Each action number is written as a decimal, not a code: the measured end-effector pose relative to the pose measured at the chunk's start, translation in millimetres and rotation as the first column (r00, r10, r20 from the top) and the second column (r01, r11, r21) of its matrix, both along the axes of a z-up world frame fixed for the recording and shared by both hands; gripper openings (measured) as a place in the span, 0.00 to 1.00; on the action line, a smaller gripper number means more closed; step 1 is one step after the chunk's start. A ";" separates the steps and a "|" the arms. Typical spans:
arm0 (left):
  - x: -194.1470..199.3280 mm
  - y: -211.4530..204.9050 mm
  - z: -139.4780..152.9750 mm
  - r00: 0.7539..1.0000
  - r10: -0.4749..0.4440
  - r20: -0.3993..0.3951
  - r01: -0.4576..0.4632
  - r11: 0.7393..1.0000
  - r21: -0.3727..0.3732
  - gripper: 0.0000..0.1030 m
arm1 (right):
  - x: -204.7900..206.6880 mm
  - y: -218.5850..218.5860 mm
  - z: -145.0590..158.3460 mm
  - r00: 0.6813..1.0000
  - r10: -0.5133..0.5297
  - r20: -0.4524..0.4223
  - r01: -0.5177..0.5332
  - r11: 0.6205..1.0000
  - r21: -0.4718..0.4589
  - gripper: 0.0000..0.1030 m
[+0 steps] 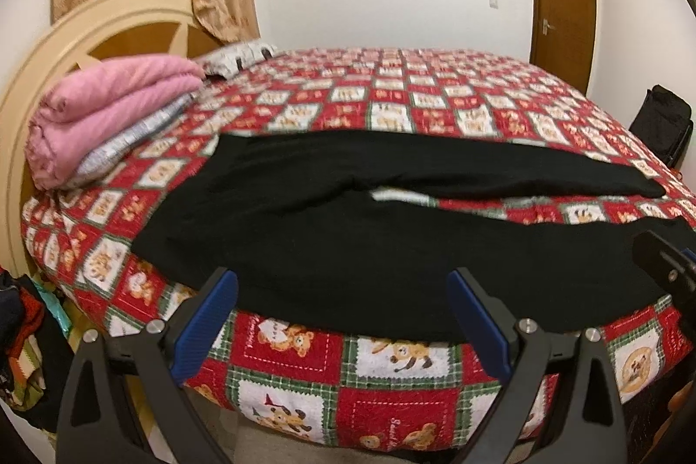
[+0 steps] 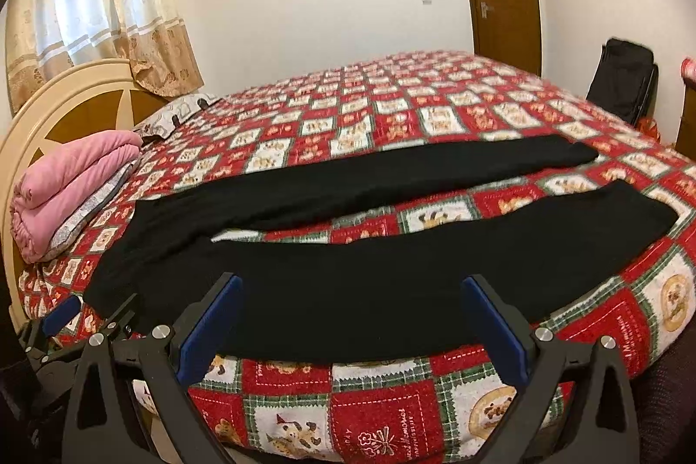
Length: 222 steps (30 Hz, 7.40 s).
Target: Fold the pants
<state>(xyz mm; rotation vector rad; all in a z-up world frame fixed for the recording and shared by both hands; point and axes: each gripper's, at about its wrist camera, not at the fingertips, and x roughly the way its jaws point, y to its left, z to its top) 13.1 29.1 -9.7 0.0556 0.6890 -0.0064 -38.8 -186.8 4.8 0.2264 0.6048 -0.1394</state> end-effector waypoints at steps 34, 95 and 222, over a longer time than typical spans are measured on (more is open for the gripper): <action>327.4 183.6 -60.6 0.943 0.074 -0.326 -0.102 0.992 -0.072 0.95 | 226.4 -7.1 -35.3 0.889 0.419 -0.186 -0.380 0.900 0.212 0.68; 70.4 242.1 -63.8 0.981 0.178 -0.074 -0.183 0.981 -0.070 0.99 | 100.1 81.1 -87.6 0.664 0.708 -0.238 -0.742 0.664 -0.095 0.06; 104.0 222.2 -23.6 0.953 0.266 -0.142 -0.300 0.882 -0.362 0.16 | 92.8 95.3 -83.2 0.677 0.694 -0.244 -0.736 0.641 -0.220 0.46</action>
